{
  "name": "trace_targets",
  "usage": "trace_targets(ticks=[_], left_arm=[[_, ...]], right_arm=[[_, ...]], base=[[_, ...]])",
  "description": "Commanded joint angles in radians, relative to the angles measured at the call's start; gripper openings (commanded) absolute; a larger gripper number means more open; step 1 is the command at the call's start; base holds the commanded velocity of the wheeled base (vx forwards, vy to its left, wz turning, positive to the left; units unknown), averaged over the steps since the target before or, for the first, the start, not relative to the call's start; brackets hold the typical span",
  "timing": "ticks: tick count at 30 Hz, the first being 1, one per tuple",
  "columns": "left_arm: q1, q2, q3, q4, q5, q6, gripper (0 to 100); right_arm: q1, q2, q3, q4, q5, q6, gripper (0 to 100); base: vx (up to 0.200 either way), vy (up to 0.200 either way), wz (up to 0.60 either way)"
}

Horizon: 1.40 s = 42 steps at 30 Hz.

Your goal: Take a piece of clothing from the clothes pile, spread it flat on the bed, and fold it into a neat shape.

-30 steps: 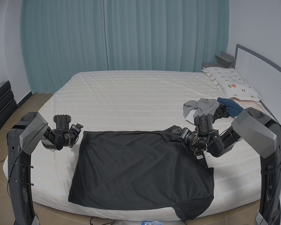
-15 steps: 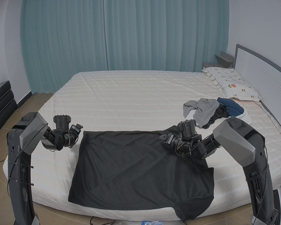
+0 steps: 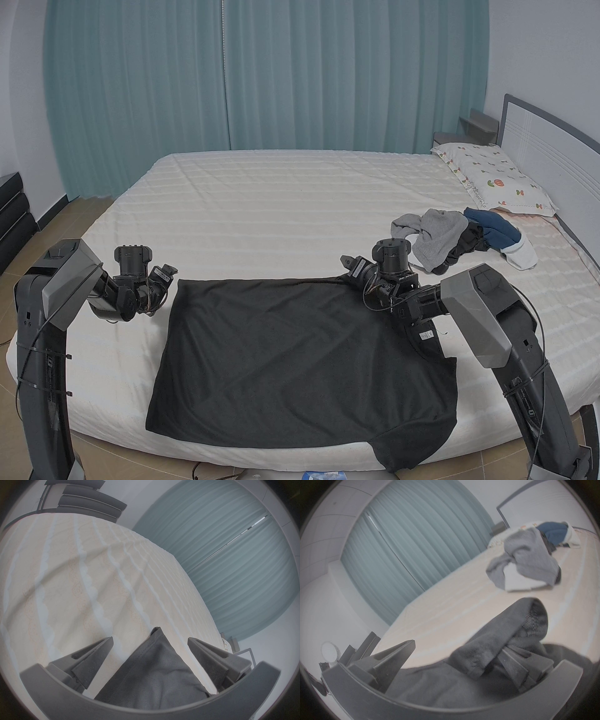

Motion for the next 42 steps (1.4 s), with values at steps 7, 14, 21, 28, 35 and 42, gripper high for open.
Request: trace_targets(ticks=[7, 14, 21, 28, 35, 42], left_arm=[[-0.001, 0.003, 0.0, -0.001, 0.003, 0.0, 100], [-0.001, 0.003, 0.0, -0.001, 0.003, 0.003, 100], [-0.001, 0.006, -0.001, 0.002, 0.003, 0.003, 100], [-0.001, 0.006, -0.003, 0.003, 0.003, 0.004, 100], [-0.001, 0.006, -0.003, 0.003, 0.003, 0.004, 100], [-0.001, 0.008, -0.003, 0.003, 0.003, 0.004, 100]], right_arm=[[-0.121, 0.108, -0.043, -0.191, -0.009, -0.138, 100], [-0.162, 0.093, -0.043, -0.205, -0.016, -0.155, 100], [-0.158, -0.014, 0.035, -0.182, -0.039, -0.16, 100], [-0.158, -0.172, 0.439, -0.208, 0.079, -0.269, 100], [-0.161, -0.165, 0.533, -0.248, 0.111, -0.324, 100], [-0.161, -0.152, 0.509, -0.248, 0.108, -0.324, 100]], base=[[0.0, 0.0, 0.0], [0.0, 0.0, 0.0], [0.0, 0.0, 0.0], [0.0, 0.0, 0.0], [0.0, 0.0, 0.0], [0.0, 0.0, 0.0]])
